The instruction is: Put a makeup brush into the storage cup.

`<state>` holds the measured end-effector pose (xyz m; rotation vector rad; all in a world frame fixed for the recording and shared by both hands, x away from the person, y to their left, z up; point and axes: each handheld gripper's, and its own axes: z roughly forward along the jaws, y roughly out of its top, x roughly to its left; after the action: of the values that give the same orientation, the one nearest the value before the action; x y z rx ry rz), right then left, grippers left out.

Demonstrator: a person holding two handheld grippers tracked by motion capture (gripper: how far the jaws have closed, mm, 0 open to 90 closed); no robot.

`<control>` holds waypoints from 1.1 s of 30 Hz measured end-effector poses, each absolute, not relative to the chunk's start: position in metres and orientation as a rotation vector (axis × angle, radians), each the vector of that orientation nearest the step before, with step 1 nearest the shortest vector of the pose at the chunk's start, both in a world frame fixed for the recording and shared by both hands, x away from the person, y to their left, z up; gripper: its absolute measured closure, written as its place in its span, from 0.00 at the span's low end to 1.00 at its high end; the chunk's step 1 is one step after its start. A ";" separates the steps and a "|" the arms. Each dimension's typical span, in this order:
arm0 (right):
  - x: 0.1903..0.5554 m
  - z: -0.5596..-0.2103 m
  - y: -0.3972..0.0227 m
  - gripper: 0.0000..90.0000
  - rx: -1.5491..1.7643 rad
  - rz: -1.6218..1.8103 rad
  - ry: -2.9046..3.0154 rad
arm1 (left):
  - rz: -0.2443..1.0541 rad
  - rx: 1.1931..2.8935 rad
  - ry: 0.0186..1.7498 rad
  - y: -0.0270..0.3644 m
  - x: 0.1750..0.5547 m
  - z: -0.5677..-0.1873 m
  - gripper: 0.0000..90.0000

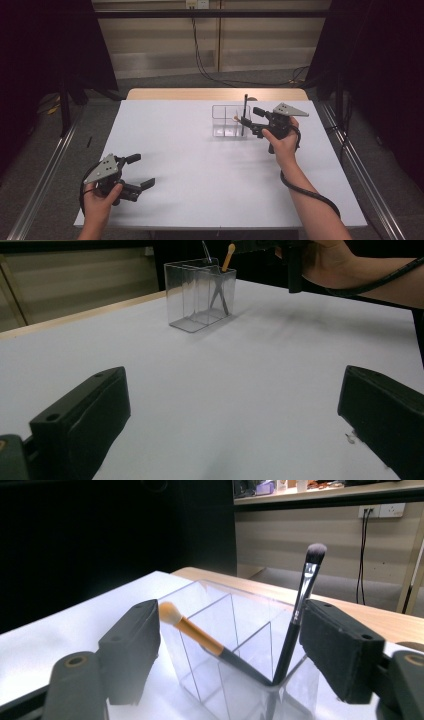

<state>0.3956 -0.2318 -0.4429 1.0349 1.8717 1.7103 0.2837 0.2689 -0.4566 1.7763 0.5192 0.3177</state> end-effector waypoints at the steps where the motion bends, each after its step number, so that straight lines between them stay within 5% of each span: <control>1: 0.395 -0.443 -0.232 0.25 1.036 1.714 1.872 | 0.319 1.775 0.520 0.269 0.284 -0.456 0.00; 33: 0.372 -0.442 -0.233 0.09 0.940 1.691 1.938 | 0.320 1.767 0.524 0.269 0.283 -0.456 0.00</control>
<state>0.3717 -0.2330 -0.4424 0.9396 1.9381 1.6908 0.2832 0.2687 -0.4557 1.7674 0.5237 0.3201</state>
